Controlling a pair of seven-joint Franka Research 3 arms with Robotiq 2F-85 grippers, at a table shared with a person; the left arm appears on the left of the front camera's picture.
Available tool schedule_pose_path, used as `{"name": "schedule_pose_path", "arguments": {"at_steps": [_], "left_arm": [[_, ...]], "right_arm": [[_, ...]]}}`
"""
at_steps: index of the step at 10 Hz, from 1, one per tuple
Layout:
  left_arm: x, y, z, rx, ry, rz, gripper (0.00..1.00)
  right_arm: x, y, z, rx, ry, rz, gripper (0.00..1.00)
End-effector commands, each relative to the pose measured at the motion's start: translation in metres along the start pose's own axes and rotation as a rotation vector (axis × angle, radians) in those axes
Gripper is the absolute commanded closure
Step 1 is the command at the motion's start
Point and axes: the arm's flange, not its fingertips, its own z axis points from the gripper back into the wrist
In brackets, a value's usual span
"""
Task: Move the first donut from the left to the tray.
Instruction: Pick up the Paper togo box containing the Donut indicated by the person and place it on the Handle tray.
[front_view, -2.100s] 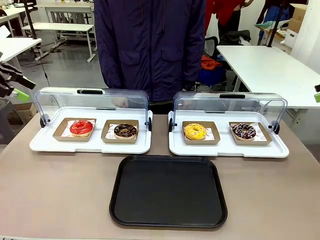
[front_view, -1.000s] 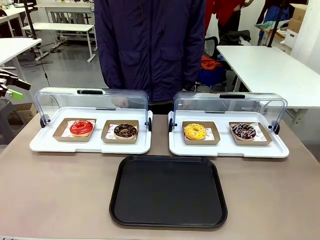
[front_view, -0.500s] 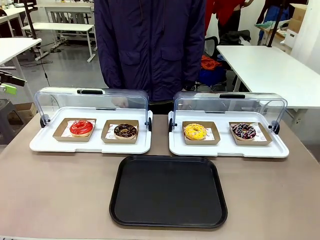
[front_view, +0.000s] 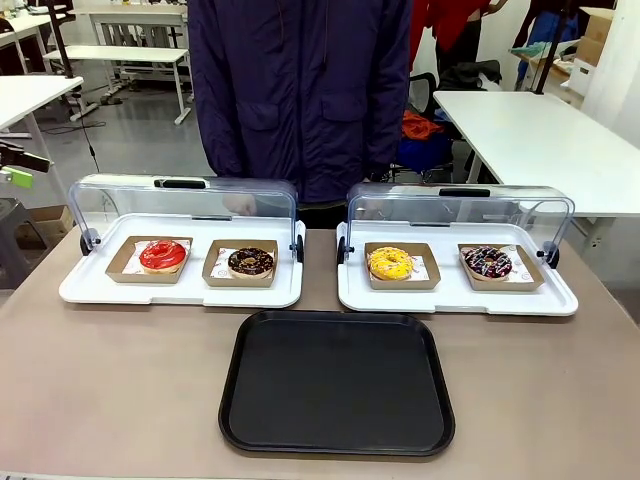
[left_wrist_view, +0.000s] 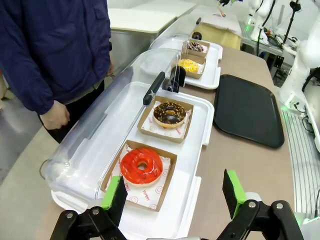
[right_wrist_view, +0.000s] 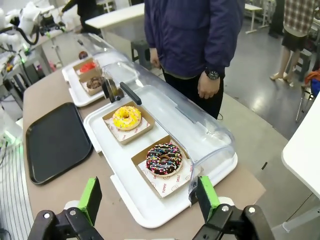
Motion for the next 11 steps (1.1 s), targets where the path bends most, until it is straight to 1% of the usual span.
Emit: {"name": "schedule_pose_path", "arguments": {"at_steps": [1,11], "left_arm": [[0.0007,-0.0013,-0.0001,-0.002,0.003,-0.001,0.00],[0.0007,-0.0013,-0.0001,-0.002,0.003,-0.001,0.00]], "right_arm": [[0.0000,0.0020,-0.0004,-0.005,0.006,0.005,0.00],[0.0000,0.0020,-0.0004,-0.005,0.006,0.005,0.00]]}}
